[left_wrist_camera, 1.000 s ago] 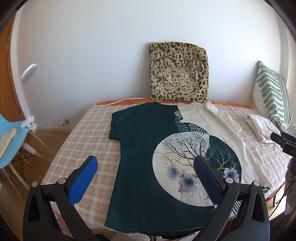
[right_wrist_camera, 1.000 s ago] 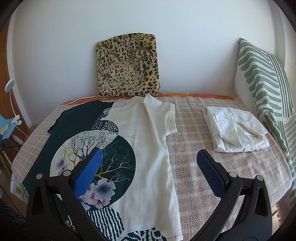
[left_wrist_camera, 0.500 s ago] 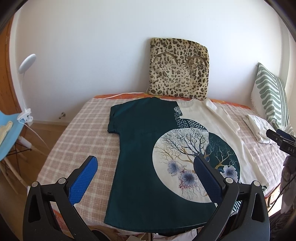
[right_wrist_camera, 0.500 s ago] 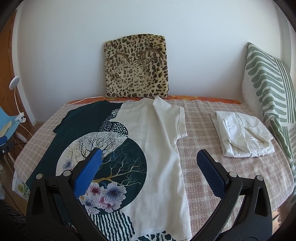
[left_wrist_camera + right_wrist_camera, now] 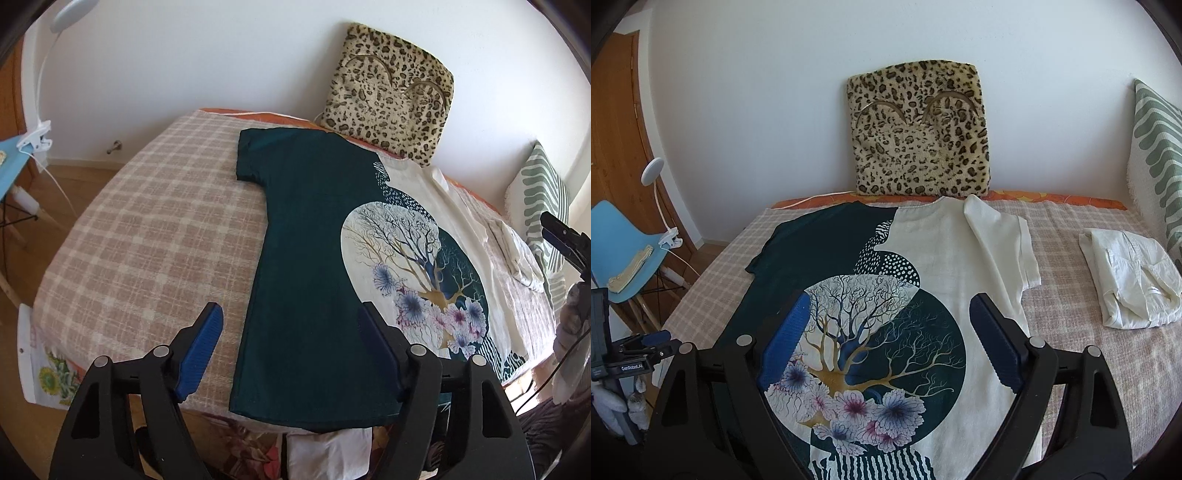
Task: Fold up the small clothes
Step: 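Lower the left tool to the green hem edge and close on it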
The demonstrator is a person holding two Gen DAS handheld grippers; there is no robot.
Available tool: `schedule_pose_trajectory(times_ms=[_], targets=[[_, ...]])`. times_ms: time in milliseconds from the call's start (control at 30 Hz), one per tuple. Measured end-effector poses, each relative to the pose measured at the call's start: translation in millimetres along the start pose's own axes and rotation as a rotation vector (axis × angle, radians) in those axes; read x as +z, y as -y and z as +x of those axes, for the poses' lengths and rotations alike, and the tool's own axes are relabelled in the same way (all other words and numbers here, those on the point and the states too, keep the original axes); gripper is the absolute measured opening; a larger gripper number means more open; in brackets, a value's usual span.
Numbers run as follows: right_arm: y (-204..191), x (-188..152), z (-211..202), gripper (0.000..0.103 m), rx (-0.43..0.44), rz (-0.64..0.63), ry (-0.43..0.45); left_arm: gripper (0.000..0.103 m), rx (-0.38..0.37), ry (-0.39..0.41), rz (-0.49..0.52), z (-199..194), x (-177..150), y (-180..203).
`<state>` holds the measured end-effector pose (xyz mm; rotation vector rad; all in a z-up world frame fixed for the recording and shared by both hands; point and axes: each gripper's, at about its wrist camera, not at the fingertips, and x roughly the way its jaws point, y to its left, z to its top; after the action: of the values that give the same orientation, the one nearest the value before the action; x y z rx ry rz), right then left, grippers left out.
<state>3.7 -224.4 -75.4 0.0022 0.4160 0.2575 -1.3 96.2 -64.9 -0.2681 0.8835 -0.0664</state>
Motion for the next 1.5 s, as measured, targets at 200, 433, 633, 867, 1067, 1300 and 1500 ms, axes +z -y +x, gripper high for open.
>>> schedule_pose_trajectory(times_ms=[200,433,633,867,1067,1300,1500], targets=[[-51.7,24.7,33.9,0.089,0.112,-0.089,-0.062,0.054,-0.05,-0.086,-0.049,15.1,-15.5,-16.4],[-107.7,52.3,84.4,0.089,0.208,-0.177,-0.086,0.043,-0.029,-0.133,-0.04,26.1,-25.1,-26.4],[-152.9,74.9,139.5,0.089,0.27,-0.194,-0.153,0.035,-0.03,-0.165,-0.07,28.2,-31.8,-35.9],[-193.4,96.8,224.4,0.083,0.289,-0.155,-0.289,0.035,-0.044,-0.179,-0.063,33.6,-35.8,-36.1],[-222.0,102.5,300.9,0.078,0.28,-0.134,-0.378,0.029,-0.08,-0.192,-0.076,40.2,-34.7,-40.1],[-248.0,95.9,374.1,0.072,0.264,-0.124,-0.448,0.025,-0.112,-0.189,-0.058,43.0,-35.2,-33.8],[-268.5,80.5,419.3,0.067,0.216,-0.178,-0.491,0.011,-0.189,-0.203,-0.122,48.3,-32.5,-42.5]])
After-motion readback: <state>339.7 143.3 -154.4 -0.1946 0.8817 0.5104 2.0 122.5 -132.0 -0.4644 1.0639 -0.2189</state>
